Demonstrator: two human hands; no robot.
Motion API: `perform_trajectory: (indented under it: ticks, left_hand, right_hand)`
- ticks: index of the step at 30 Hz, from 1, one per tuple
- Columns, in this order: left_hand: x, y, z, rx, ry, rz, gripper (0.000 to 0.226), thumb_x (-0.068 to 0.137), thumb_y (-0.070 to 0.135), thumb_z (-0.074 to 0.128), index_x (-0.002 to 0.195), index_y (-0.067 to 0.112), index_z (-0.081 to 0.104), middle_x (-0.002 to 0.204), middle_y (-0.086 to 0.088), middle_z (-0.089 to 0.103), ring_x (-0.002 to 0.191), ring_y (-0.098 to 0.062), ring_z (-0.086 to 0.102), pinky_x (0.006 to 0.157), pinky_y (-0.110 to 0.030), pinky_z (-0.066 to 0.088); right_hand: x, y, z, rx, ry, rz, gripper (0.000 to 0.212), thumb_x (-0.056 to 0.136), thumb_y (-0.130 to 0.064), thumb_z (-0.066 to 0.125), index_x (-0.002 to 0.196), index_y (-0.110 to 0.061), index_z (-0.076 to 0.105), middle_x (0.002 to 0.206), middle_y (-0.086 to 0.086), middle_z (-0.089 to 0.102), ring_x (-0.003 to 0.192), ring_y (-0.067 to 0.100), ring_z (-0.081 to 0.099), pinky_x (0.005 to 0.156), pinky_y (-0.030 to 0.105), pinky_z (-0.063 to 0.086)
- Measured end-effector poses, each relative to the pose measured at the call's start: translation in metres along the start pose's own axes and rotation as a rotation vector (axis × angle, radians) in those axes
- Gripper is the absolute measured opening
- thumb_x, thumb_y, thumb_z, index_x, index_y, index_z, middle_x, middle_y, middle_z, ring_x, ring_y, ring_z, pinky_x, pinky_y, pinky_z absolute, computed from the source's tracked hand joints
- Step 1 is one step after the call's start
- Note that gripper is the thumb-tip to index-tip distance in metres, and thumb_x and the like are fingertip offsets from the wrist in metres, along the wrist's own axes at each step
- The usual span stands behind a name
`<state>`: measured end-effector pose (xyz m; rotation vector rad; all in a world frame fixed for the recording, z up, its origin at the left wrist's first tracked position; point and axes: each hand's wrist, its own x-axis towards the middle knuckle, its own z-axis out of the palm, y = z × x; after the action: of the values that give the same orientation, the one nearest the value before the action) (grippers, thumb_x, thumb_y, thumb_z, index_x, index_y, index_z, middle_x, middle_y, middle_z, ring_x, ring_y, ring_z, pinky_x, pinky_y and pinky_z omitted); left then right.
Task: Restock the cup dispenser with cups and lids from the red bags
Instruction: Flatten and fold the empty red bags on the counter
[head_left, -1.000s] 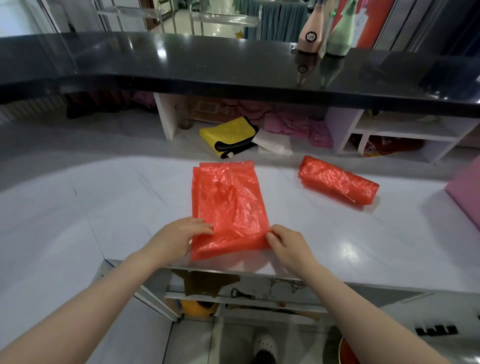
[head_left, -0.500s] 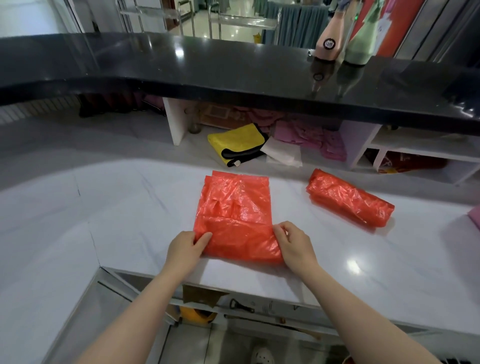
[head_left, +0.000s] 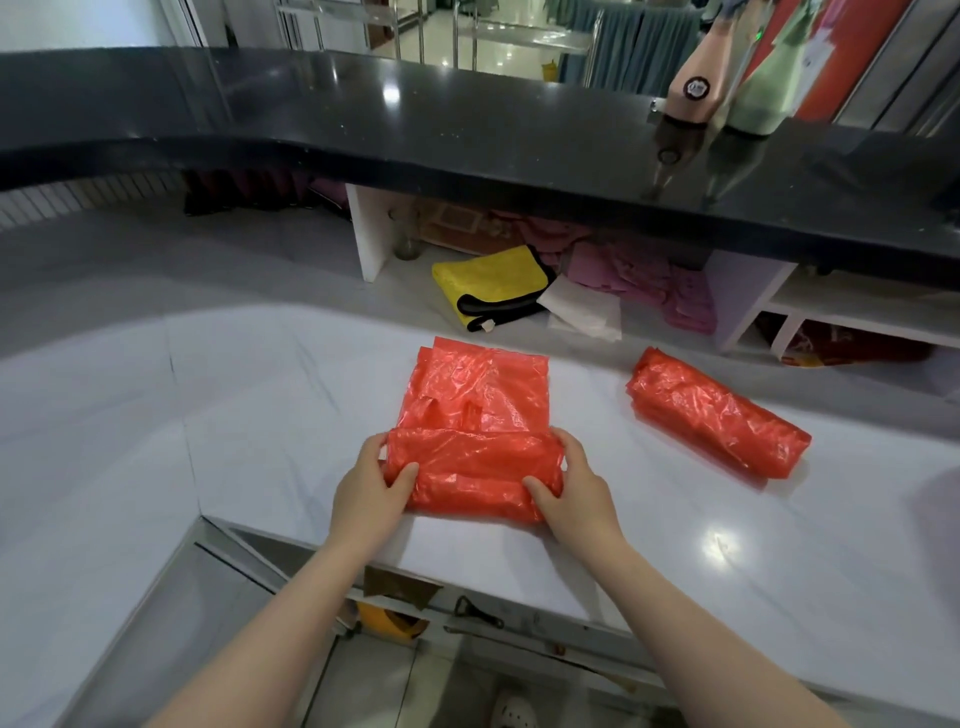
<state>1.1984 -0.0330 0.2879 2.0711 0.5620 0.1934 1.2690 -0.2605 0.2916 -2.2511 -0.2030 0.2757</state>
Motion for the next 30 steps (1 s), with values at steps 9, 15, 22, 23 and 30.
perform_trajectory:
  ticks: [9,15,22,23,30]
  left_hand:
    - [0.017,0.023,-0.002,0.855,-0.266,0.736,0.065,0.090,0.023,0.044,0.149,0.035,0.020,0.160,0.001,0.007,0.145,-0.022,-0.009,0.116,-0.049,-0.007]
    - [0.023,0.006,0.012,0.851,-0.485,0.505,0.056,0.094,0.063,0.012,0.146,0.049,-0.003,0.157,0.018,-0.011,0.146,-0.009,-0.014,0.117,-0.043,-0.012]
    - [0.025,0.000,0.010,0.762,-0.528,0.488,0.082,0.070,0.092,0.016,0.140,0.058,-0.010,0.154,0.024,-0.016,0.141,-0.002,-0.020,0.116,-0.039,-0.013]
    - [0.026,0.001,0.009,0.747,-0.539,0.486,0.087,0.067,0.093,0.021,0.141,0.058,-0.008,0.154,0.025,-0.014,0.142,-0.001,-0.018,0.117,-0.039,-0.010]
    - [0.041,0.019,-0.009,0.548,-0.588,0.419,0.080,0.070,0.054,0.063,0.144,0.040,0.033,0.151,0.015,0.031,0.138,-0.007,0.029,0.114,-0.027,0.024]
  right_hand:
    - [-0.004,-0.003,0.006,-0.336,0.109,-0.278,0.079,0.087,-0.030,0.061,0.144,-0.051,0.010,0.150,-0.005,0.022,0.134,0.021,0.033,0.107,0.039,0.040]
    - [0.003,0.016,-0.001,-0.693,-0.325,-0.466,0.060,0.096,-0.058,0.025,0.150,-0.044,0.006,0.157,-0.018,-0.009,0.147,0.008,-0.010,0.118,0.034,-0.001]
    - [0.001,0.012,-0.011,-0.477,-0.312,-0.412,0.086,0.074,-0.066,0.049,0.150,-0.035,0.022,0.159,-0.017,0.010,0.146,0.003,0.003,0.119,0.028,0.005]
    - [0.001,0.012,-0.015,-0.404,-0.295,-0.386,0.077,0.076,-0.052,0.055,0.147,-0.031,0.033,0.157,-0.014,0.022,0.146,0.006,0.014,0.119,0.026,0.011]
    - [0.022,0.000,-0.029,-0.044,-0.061,-0.156,0.028,0.084,-0.004,0.052,0.091,-0.025,0.068,0.094,-0.008,0.070,0.088,0.011,0.061,0.077,0.022,0.042]
